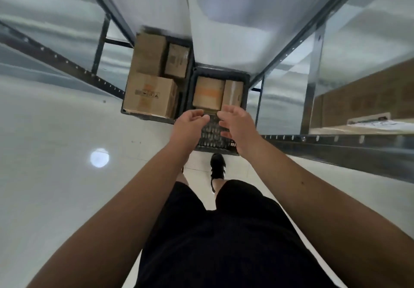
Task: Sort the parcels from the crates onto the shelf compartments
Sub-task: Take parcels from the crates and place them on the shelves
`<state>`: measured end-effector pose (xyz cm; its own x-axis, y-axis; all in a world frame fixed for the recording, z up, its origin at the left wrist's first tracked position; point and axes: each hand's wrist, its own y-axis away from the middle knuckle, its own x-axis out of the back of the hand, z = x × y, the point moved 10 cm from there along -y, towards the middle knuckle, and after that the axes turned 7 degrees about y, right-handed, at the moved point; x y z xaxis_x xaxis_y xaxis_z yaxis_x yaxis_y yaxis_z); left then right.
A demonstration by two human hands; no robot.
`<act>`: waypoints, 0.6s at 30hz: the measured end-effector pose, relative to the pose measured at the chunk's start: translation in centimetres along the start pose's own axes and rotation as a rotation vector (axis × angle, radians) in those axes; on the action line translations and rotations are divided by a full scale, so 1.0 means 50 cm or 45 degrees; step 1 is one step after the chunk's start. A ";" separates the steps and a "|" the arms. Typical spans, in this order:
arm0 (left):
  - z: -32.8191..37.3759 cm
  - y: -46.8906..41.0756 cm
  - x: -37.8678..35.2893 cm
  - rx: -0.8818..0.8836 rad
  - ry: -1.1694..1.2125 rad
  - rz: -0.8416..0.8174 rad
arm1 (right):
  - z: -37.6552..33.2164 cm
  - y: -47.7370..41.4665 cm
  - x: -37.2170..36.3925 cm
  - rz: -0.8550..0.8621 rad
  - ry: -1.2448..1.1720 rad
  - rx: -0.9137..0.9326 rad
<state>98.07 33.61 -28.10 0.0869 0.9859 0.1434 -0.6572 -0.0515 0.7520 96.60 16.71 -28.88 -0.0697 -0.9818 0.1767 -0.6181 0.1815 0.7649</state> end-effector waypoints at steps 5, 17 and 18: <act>-0.014 -0.116 -0.009 0.106 -0.177 -0.190 | 0.047 -0.067 0.003 0.189 -0.059 -0.137; -0.065 -0.414 0.024 0.167 -0.446 -0.261 | 0.160 -0.305 -0.109 0.242 -0.258 -0.370; -0.074 -0.437 0.022 0.176 -0.444 -0.254 | 0.170 -0.333 -0.115 0.232 -0.251 -0.377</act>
<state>109.74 36.39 -46.77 0.4657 0.8670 0.1773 -0.4974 0.0908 0.8627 100.67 18.87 -47.91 -0.3239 -0.9187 0.2260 -0.3311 0.3338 0.8826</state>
